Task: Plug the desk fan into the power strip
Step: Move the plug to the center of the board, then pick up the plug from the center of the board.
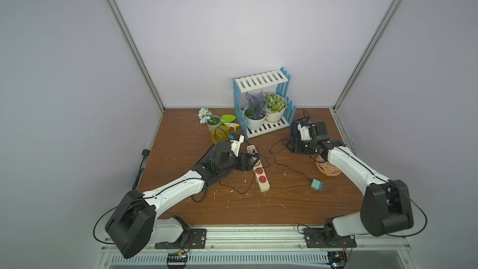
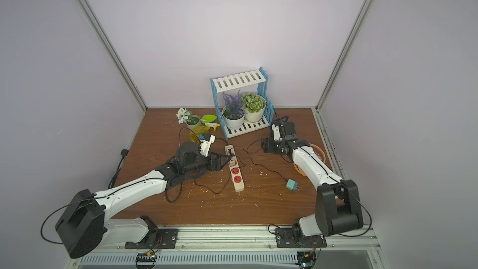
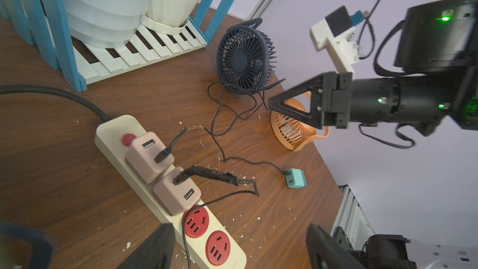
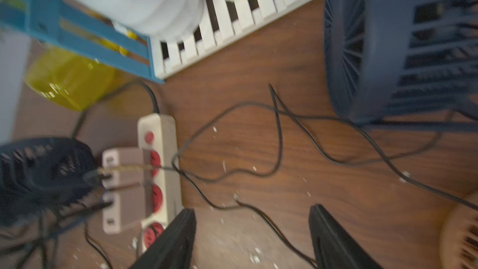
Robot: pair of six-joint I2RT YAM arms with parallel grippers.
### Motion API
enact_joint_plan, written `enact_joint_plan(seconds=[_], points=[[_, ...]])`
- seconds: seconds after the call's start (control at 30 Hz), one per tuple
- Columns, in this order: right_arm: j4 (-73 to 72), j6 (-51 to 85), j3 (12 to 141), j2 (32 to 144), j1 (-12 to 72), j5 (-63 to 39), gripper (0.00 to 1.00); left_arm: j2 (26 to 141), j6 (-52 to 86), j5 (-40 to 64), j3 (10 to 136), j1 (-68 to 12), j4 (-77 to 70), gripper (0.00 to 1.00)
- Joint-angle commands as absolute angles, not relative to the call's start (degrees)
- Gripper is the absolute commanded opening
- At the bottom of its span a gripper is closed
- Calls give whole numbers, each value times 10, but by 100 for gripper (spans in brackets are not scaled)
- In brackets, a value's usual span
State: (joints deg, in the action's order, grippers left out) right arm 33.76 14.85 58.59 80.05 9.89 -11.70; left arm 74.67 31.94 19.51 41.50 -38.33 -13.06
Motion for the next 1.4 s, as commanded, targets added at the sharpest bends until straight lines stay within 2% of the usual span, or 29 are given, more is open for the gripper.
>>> enact_joint_plan(seconds=[0.0,0.17,0.57,0.67,0.73,0.8,0.87,1.07,1.37], points=[[539,51,614,819,103,-34,69,754,311,204,422,-390,-148,83],[580,38,632,883,104,-28,64,755,310,205,423,-397,-154,83],[561,33,634,1003,109,-35,53,753,319,222,402,-420,-196,83],[560,33,638,1020,110,-31,44,753,318,223,401,-421,-198,83],[556,34,635,1020,113,-33,33,752,317,223,402,-421,-197,83],[549,35,629,1009,113,-41,13,754,316,223,401,-421,-200,83],[542,40,621,989,113,-54,0,755,317,223,400,-421,-207,83],[485,94,580,879,113,-143,0,763,302,205,398,-444,-239,83],[273,284,475,656,115,-261,0,791,189,153,411,-543,-281,85]])
